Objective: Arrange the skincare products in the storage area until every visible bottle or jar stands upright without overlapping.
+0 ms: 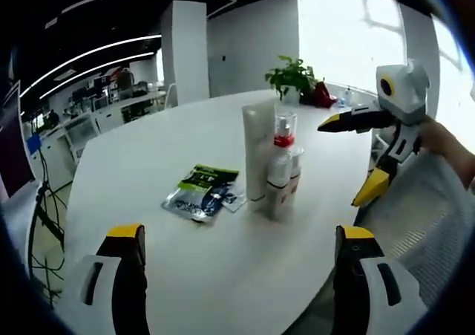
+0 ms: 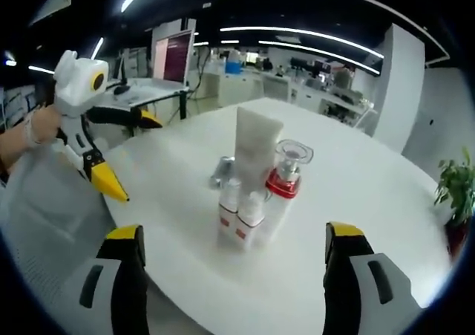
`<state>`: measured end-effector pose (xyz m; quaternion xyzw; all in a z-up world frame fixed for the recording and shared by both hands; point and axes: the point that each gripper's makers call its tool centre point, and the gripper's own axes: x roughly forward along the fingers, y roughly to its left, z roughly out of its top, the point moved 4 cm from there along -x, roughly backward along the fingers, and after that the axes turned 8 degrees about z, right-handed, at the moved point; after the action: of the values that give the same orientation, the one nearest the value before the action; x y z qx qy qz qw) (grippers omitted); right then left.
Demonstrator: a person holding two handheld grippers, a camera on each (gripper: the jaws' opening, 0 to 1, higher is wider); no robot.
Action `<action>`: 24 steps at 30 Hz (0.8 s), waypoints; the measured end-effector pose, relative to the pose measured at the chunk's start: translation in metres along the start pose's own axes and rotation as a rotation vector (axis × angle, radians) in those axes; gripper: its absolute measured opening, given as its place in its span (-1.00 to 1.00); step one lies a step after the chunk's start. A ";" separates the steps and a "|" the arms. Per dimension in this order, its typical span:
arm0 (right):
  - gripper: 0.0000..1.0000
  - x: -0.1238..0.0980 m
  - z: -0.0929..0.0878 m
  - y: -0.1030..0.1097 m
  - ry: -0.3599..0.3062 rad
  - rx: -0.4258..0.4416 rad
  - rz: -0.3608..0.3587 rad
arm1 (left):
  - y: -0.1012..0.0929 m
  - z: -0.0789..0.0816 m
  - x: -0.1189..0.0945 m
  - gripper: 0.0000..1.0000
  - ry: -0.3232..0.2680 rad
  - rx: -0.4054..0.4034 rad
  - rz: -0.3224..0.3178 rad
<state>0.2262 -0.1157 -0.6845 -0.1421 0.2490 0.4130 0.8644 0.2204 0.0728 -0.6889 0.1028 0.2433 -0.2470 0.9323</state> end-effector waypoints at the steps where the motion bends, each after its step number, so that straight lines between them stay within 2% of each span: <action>1: 0.99 0.000 0.000 -0.001 0.000 -0.002 -0.001 | -0.001 -0.001 0.000 0.98 0.003 -0.001 -0.008; 12: 0.99 0.006 -0.004 0.000 0.048 -0.028 0.002 | -0.006 -0.006 0.004 0.98 0.034 0.021 -0.023; 18: 0.99 0.006 -0.004 0.003 0.038 -0.012 0.026 | -0.006 -0.008 0.006 0.98 0.046 0.057 -0.024; 24: 0.99 0.007 -0.007 0.003 0.056 -0.009 0.048 | -0.003 -0.007 0.007 0.98 0.041 0.045 -0.029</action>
<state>0.2254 -0.1123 -0.6940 -0.1516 0.2747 0.4308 0.8462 0.2210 0.0693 -0.6985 0.1250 0.2580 -0.2637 0.9210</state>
